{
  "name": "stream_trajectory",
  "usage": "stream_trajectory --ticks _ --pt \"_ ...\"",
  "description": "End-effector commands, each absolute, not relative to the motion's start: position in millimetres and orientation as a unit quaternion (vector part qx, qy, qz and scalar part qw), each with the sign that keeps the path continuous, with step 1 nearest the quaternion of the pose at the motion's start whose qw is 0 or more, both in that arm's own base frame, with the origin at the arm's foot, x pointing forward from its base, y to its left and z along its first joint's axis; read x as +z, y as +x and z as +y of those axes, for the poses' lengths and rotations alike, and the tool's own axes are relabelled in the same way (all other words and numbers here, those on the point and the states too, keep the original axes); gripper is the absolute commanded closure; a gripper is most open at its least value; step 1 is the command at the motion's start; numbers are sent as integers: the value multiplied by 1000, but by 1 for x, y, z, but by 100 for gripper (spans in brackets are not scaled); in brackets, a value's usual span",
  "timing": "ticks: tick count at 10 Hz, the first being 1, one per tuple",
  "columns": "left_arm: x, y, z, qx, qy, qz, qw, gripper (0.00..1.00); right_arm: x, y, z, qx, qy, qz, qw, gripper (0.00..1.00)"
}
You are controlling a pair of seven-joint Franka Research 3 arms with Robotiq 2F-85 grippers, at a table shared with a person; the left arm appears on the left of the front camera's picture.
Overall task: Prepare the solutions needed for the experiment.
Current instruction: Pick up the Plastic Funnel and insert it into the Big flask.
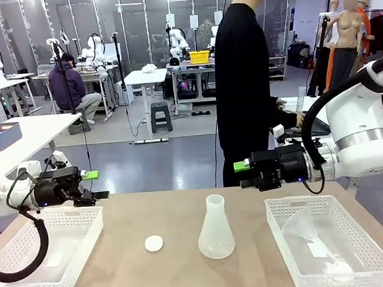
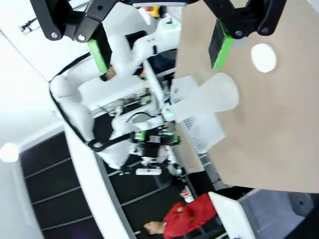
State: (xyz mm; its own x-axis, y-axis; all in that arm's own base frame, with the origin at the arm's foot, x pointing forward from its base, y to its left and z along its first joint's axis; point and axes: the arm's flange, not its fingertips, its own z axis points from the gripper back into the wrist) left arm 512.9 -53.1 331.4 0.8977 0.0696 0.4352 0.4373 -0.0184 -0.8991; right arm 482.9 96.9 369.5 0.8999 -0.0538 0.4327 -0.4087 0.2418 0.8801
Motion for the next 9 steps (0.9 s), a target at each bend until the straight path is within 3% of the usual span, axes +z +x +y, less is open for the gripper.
stream_trajectory --ticks 1,2,7,9 --pt "341 518 -57 -100 -729 -142 662 0 365 496 100 139 626 -196 742 0" --pt "344 514 -57 -88 -740 -117 656 0 363 498 96 139 637 -190 734 0" --pt "352 498 -55 -107 -678 -52 726 0 358 504 77 144 672 -165 708 0" --pt "360 497 -57 -120 -679 -53 722 0 358 506 74 142 678 -156 704 0"
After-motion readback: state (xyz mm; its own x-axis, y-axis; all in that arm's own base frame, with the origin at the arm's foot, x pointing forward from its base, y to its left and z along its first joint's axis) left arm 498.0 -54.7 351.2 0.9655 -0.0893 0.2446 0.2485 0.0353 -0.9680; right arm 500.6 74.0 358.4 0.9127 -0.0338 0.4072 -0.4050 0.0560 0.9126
